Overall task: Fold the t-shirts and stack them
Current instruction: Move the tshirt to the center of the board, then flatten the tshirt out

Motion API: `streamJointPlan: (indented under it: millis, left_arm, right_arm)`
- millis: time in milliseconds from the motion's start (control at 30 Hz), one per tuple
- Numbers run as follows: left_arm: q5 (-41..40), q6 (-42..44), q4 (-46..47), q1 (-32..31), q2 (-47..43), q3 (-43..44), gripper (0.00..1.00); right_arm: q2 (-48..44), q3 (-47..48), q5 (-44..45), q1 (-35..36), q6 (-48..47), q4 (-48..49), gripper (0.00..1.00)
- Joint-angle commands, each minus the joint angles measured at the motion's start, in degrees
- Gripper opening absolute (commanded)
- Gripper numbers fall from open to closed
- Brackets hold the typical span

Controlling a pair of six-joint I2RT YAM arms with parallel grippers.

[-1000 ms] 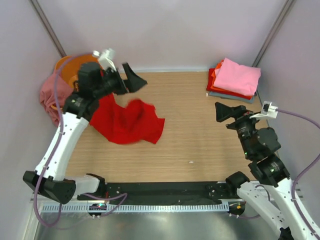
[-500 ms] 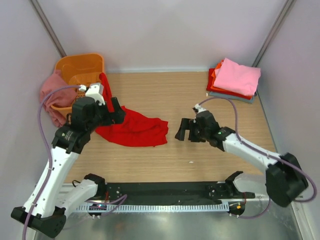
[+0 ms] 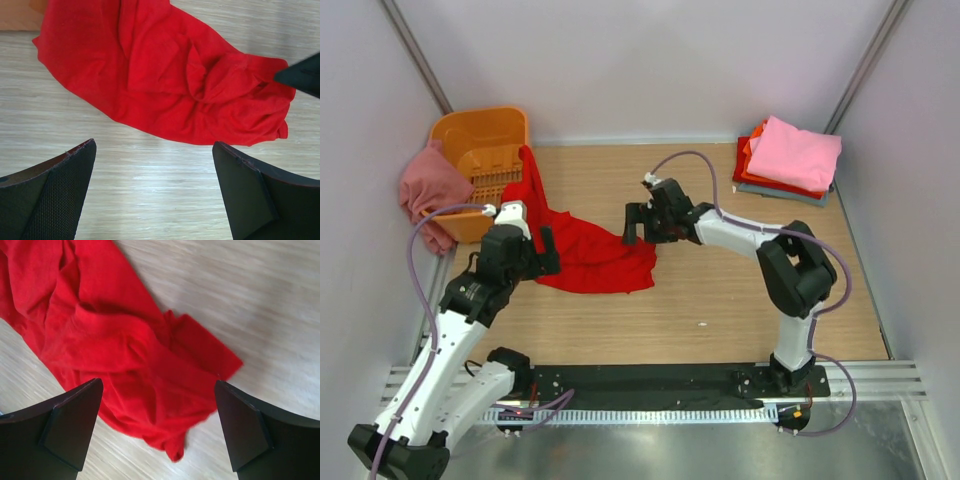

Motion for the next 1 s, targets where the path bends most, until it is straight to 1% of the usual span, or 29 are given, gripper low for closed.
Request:
streamJointPlan:
  millis: [0, 67, 133, 200, 267, 300, 367, 400, 467, 500, 600, 633, 667, 733, 767, 800, 833, 867, 900, 967]
  left_arm:
    - [-1.8, -0.1, 2.2, 0.1, 0.5, 1.4, 1.00]
    - [-2.1, 0.2, 2.3, 0.1, 0.4, 1.5, 1.00]
    - [-2.1, 0.3, 2.6, 0.0, 0.3, 1.4, 1.00]
    - [-2.1, 0.3, 2.6, 0.1, 0.3, 1.3, 1.00]
    - [-2.0, 0.4, 2.7, 0.1, 0.6, 1.4, 1.00]
    - [-2.0, 0.5, 2.8, 0.1, 0.7, 1.4, 1.00]
    - [-2.1, 0.4, 2.8, 0.1, 0.9, 1.5, 1.00]
    - [-2.1, 0.5, 2.9, 0.1, 1.1, 1.5, 1.00]
    - [-2.1, 0.4, 2.9, 0.0, 1.2, 1.4, 1.00]
    - [-2.1, 0.5, 2.9, 0.1, 1.3, 1.4, 1.00]
    - [-2.5, 0.5, 2.8, 0.0, 1.2, 1.4, 1.00]
    - [-2.6, 0.4, 2.8, 0.1, 1.0, 1.4, 1.00]
    - [-2.6, 0.4, 2.8, 0.1, 1.0, 1.3, 1.00]
    - [-2.8, 0.3, 2.6, 0.1, 0.8, 1.4, 1.00]
    - [-2.8, 0.3, 2.6, 0.1, 0.6, 1.4, 1.00]
    - [-2.8, 0.3, 2.6, 0.0, 0.6, 1.4, 1.00]
    - [-2.9, 0.2, 2.6, 0.0, 0.4, 1.4, 1.00]
    - [-3.2, 0.2, 2.6, 0.0, 0.3, 1.4, 1.00]
    - [-3.3, 0.1, 2.6, -0.1, 0.2, 1.4, 1.00]
    - [-3.4, 0.0, 2.6, 0.0, -0.2, 1.4, 1.00]
  right_arm:
    - [4.8, 10.3, 0.6, 0.9, -4.1, -3.6, 1.00]
    - [7.1, 12.8, 1.5, 1.4, -4.4, -5.9, 0.99]
    - [9.3, 14.7, 2.2, 2.0, -5.0, -6.5, 0.96]
    - [10.8, 15.7, 2.9, 2.4, -5.0, -7.1, 0.85]
    - [11.6, 16.0, 2.7, 2.5, -5.1, -7.7, 0.78]
    - [11.9, 16.0, 2.6, 2.6, -5.1, -7.8, 0.63]
    - [12.0, 16.0, 2.4, 2.6, -5.2, -8.0, 0.47]
    - [11.9, 16.1, 2.7, 2.6, -5.3, -8.2, 0.28]
    - [11.0, 16.5, 3.0, 2.7, -6.0, -9.0, 0.13]
    - [10.4, 17.8, 3.9, 2.7, -6.5, -9.9, 0.02]
    - [5.6, 21.7, 9.7, 2.8, -9.3, -15.1, 0.01]
    - [4.1, 22.7, 14.8, 2.8, -10.1, -16.7, 0.01]
    - [1.7, 23.7, 16.9, 2.8, -10.8, -19.8, 0.01]
    - [-8.6, 25.6, 23.1, 2.8, -13.3, -23.9, 0.01]
    - [-8.6, 25.6, 25.3, 2.8, -13.3, -25.1, 0.01]
    - [-14.6, 25.2, 27.3, 2.8, -13.9, -26.4, 0.01]
    - [-17.5, 24.5, 28.8, 2.8, -14.4, -27.6, 0.01]
    - [-20.3, 23.4, 32.4, 2.8, -14.6, -29.2, 0.01]
    - [-26.4, 20.7, 34.1, 2.8, -14.8, -30.2, 0.01]
    - [-32.1, 17.4, 39.2, 2.8, -14.9, -32.8, 0.01]
